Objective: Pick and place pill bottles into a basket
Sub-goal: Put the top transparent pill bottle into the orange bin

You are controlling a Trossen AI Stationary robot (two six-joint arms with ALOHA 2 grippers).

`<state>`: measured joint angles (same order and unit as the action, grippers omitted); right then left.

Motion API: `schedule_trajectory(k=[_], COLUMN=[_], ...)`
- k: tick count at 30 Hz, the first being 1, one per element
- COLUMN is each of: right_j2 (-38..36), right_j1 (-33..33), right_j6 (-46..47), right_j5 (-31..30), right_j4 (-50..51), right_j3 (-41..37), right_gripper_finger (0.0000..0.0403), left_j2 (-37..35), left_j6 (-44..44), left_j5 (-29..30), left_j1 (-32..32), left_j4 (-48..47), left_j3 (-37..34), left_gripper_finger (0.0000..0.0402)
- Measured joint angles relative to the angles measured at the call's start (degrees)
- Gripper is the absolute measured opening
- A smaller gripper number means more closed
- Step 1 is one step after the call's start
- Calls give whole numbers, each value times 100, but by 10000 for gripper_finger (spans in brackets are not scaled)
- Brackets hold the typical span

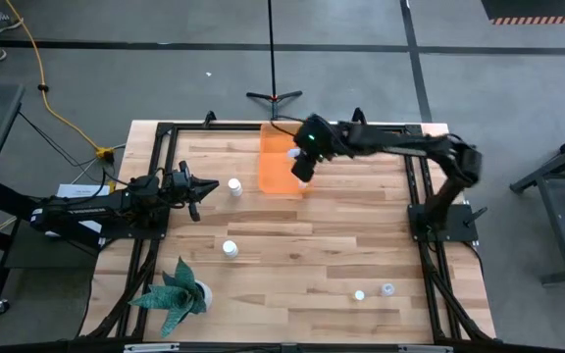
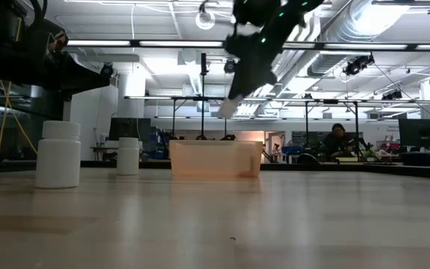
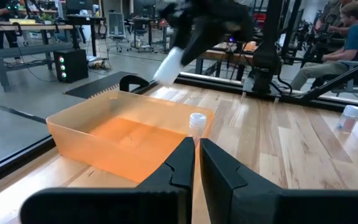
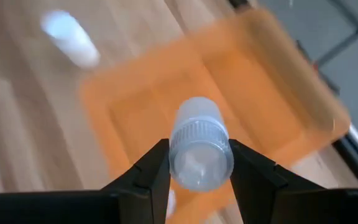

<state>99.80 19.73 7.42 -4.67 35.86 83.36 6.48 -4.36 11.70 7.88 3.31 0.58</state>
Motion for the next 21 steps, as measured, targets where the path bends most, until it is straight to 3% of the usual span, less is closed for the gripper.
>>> schedule_trajectory(k=[5, 10, 21], right_j2=[940, 1609, 2049], right_j1=[259, 331, 341], right_j6=[2, -137, -194], right_j5=[150, 428, 547], right_j4=[1393, 2127, 2684], right_j3=[1134, 1886, 2081], right_gripper_finger=[130, 130, 130], left_j2=[0, 0, 0], left_j6=[0, 0, 0], left_j5=[-2, -2, -2], left_j1=[-1, -2, -2], left_j4=[-20, -28, -38], left_j3=[-2, -2, -1], left_gripper_finger=[62, 63, 62])
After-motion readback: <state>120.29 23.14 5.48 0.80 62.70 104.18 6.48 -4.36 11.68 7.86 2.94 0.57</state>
